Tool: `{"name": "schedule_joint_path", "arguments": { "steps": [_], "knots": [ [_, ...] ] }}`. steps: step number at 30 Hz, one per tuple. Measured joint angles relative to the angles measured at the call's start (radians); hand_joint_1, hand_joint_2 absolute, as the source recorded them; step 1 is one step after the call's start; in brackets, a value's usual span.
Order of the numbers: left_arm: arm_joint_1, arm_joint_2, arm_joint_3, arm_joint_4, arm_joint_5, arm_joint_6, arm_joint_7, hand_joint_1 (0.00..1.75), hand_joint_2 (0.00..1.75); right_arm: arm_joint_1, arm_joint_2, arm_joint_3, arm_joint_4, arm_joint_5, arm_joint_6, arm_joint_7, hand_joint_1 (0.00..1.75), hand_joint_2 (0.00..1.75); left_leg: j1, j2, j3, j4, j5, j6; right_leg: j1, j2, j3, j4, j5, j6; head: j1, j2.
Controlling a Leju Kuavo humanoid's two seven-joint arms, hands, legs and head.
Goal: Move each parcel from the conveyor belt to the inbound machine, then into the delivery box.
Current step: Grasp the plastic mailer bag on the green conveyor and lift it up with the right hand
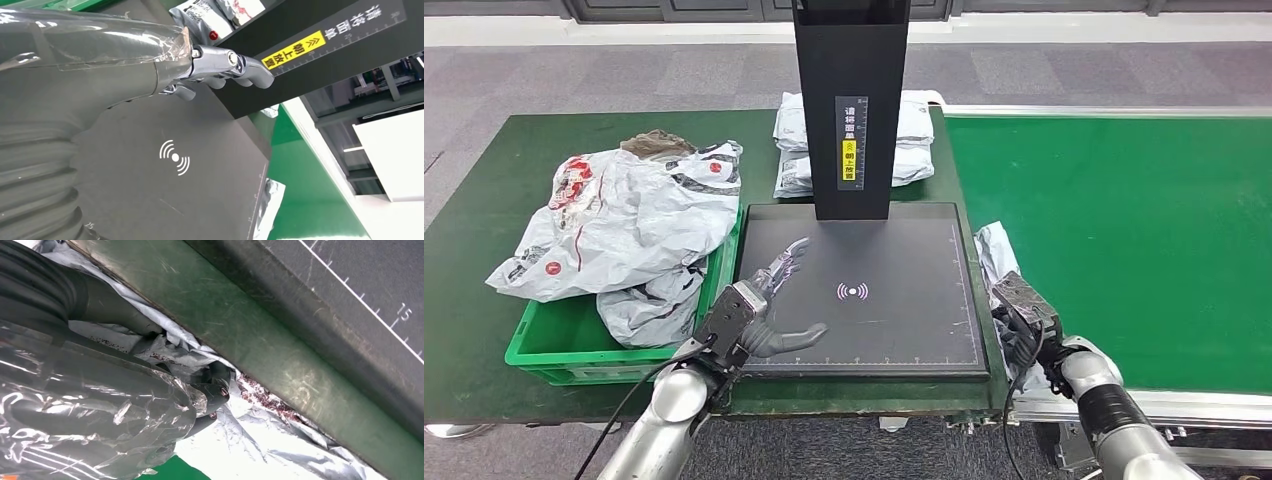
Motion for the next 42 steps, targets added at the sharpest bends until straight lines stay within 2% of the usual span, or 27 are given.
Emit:
{"name": "schedule_joint_path", "arguments": {
  "steps": [7,10,15,23,29,42],
  "knots": [
    [0.014,0.006,-0.001,-0.002,0.001,0.031,0.0,0.0,1.75,0.029,-0.024,-0.027,-0.035,-0.213,0.073,-0.008,1.75,1.75,0.001,0.001,0.0,-0.001,-0.001,-0.001,0.001,0.001,-0.001,0.0,-0.001,-0.001,0.0,0.0],
    [0.023,0.01,-0.001,-0.003,0.002,0.038,0.0,0.0,1.75,0.045,-0.031,-0.042,-0.064,-0.264,0.089,-0.001,1.75,1.75,0.001,0.002,0.0,-0.003,-0.001,-0.001,0.001,0.003,-0.002,0.0,-0.001,-0.001,0.0,0.0],
    [0.028,0.012,-0.001,-0.006,0.002,0.044,0.0,0.0,1.75,0.062,-0.034,-0.052,-0.091,-0.301,0.091,0.003,1.75,1.75,0.001,0.002,0.001,-0.004,0.0,-0.002,0.001,0.003,-0.002,0.001,-0.001,-0.002,0.0,0.0],
    [0.045,0.013,-0.001,-0.023,0.001,0.063,0.003,0.0,1.75,0.142,-0.035,-0.072,-0.267,-0.519,0.048,0.064,1.75,1.75,0.001,-0.001,0.001,-0.005,0.001,-0.004,0.001,0.0,-0.002,0.001,-0.002,-0.004,0.0,0.0],
    [0.06,0.012,0.0,-0.036,-0.005,0.066,0.012,0.0,1.75,0.205,-0.026,-0.074,-0.395,-0.578,0.011,0.093,1.75,1.75,0.0,-0.005,0.0,-0.005,0.001,-0.004,0.001,-0.005,-0.001,0.001,-0.002,-0.004,0.0,0.0],
    [0.075,0.009,0.002,-0.052,-0.013,0.068,0.017,0.0,1.75,0.344,-0.011,-0.074,-0.525,-0.635,0.016,0.089,1.75,1.75,-0.001,-0.003,0.001,-0.005,0.0,-0.004,-0.001,-0.003,-0.001,0.001,-0.003,-0.005,0.0,0.0]
  ]
}}
